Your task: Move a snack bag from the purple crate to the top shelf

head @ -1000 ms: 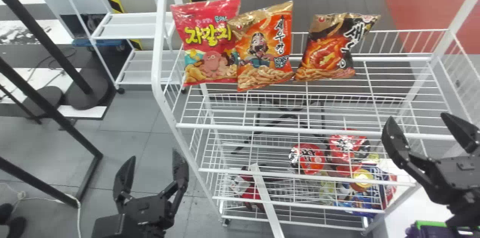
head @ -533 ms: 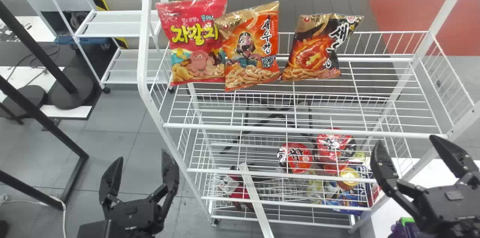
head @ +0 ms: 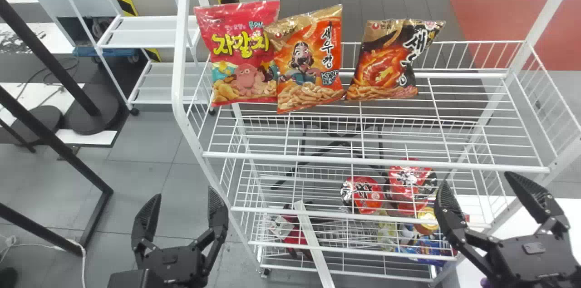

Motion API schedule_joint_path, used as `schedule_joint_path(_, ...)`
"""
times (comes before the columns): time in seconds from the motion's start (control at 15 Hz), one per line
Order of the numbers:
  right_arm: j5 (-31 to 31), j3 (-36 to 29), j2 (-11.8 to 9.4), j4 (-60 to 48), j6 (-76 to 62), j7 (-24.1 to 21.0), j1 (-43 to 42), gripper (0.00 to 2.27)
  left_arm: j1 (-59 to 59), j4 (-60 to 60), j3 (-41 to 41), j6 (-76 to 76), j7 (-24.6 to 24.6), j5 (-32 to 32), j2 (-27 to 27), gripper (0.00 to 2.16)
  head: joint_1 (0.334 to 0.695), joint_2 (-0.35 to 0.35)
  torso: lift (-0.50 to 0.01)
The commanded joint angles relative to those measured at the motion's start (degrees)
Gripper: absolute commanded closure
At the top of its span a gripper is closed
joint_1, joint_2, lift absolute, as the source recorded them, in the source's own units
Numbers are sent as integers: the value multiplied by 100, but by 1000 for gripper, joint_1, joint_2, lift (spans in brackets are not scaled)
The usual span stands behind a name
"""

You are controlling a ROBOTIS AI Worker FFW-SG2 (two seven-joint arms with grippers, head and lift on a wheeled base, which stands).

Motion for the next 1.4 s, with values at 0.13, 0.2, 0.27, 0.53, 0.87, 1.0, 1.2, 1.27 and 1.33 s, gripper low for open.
schedule_joint_path(0.13, 0, 22, 23, 8, -2, 0, 0, 43, 0, -1, 0, 0, 0, 0, -11, 124, 695, 128, -1)
schedule_joint_path(0.2, 0, 22, 23, 8, -2, 0, 0, 43, 0, 8, 0, 0, 0, 0, -11, 124, 695, 129, -1)
schedule_joint_path(0.27, 0, 13, 23, 8, -2, 0, 0, 46, 9, 8, 0, 0, 0, 0, -11, 124, 695, 129, -1)
schedule_joint_path(0.53, 9, 22, 23, 17, -2, 0, 0, 60, 0, 17, 0, 0, 9, 0, -11, 124, 695, 128, -1)
schedule_joint_path(0.87, 27, 31, 23, 26, -2, 0, 9, 63, 0, 17, 0, 0, 9, 0, -11, 124, 695, 130, -1)
schedule_joint_path(1.0, 44, 48, 23, 26, -2, 0, 9, 63, 0, 17, 0, 0, 9, 0, -11, 124, 695, 131, -1)
schedule_joint_path(1.2, 80, 57, 23, 26, -2, 0, 9, 66, 0, 25, 0, 0, 9, 0, -11, 124, 695, 134, -1)
schedule_joint_path(1.27, 80, 57, 23, 26, -2, 0, 9, 66, 0, 25, 0, 0, 9, 0, -11, 124, 695, 135, -1)
schedule_joint_path(1.33, 80, 57, 23, 26, -2, 0, 9, 66, 9, 25, 0, 0, 9, 0, -11, 124, 695, 136, -1)
